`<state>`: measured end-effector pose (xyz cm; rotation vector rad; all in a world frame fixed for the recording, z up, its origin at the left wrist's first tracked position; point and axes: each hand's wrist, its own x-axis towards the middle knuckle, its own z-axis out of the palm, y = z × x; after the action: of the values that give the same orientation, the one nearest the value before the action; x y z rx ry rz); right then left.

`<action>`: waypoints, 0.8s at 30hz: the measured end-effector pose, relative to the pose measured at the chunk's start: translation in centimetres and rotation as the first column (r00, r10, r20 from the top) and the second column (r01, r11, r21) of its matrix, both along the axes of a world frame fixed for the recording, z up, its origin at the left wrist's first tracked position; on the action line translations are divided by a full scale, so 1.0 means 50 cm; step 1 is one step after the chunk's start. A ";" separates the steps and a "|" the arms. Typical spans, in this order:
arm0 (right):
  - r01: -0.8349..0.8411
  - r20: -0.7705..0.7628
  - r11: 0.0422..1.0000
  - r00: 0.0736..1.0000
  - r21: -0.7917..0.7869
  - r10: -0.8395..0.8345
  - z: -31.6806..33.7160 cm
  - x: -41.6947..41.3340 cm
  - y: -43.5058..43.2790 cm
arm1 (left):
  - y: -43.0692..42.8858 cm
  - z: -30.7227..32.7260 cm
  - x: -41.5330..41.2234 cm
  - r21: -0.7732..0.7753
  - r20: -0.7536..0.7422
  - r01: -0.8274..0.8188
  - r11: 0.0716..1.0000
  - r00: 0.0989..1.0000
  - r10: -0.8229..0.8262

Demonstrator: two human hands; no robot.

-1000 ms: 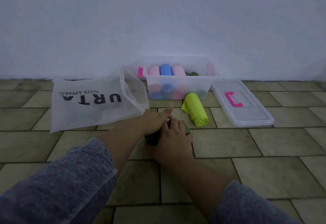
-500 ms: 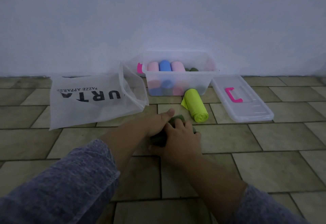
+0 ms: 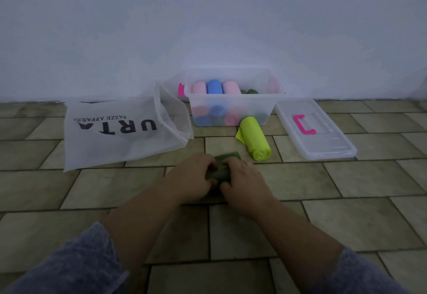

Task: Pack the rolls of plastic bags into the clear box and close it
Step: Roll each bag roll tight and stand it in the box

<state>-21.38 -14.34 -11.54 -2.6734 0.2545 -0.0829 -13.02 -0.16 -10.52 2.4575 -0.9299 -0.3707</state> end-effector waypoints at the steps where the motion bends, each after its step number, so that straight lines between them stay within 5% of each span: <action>1: 0.005 -0.003 0.999 1.000 0.041 -0.005 0.003 0.002 -0.004 | 0.002 -0.004 -0.001 -0.001 0.010 -0.018 1.000 1.000 0.018; 6: -0.010 0.014 0.981 1.000 0.192 0.007 0.016 0.009 -0.047 | 0.001 0.004 0.012 0.095 -0.067 -0.045 0.994 0.996 0.051; 9: 0.017 0.003 0.993 1.000 0.117 -0.017 0.010 0.010 -0.055 | 0.000 0.009 0.014 0.242 0.149 -0.070 0.968 0.988 0.034; 12: 0.048 -0.012 0.998 0.999 0.043 -0.048 0.008 0.019 -0.055 | -0.005 -0.001 0.006 0.158 0.322 -0.036 0.987 0.946 -0.017; 18: -0.083 0.115 0.987 0.988 -0.140 0.099 0.024 0.031 -0.048 | -0.014 -0.002 0.012 0.122 0.283 -0.009 0.993 0.959 -0.026; 22: -0.202 -0.003 0.958 0.979 -0.204 0.205 0.032 0.031 -0.042 | -0.027 0.015 0.025 0.253 0.378 -0.168 0.953 0.924 0.063; 24: -0.130 -0.011 0.984 0.991 -0.119 0.130 0.034 0.034 -0.045 | -0.030 0.018 0.021 0.166 0.293 -0.296 0.940 0.926 0.240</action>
<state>-19.67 -16.59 -9.84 -2.8022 0.0770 -0.0545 -12.00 -1.69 -9.63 2.8348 -0.6652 -0.0375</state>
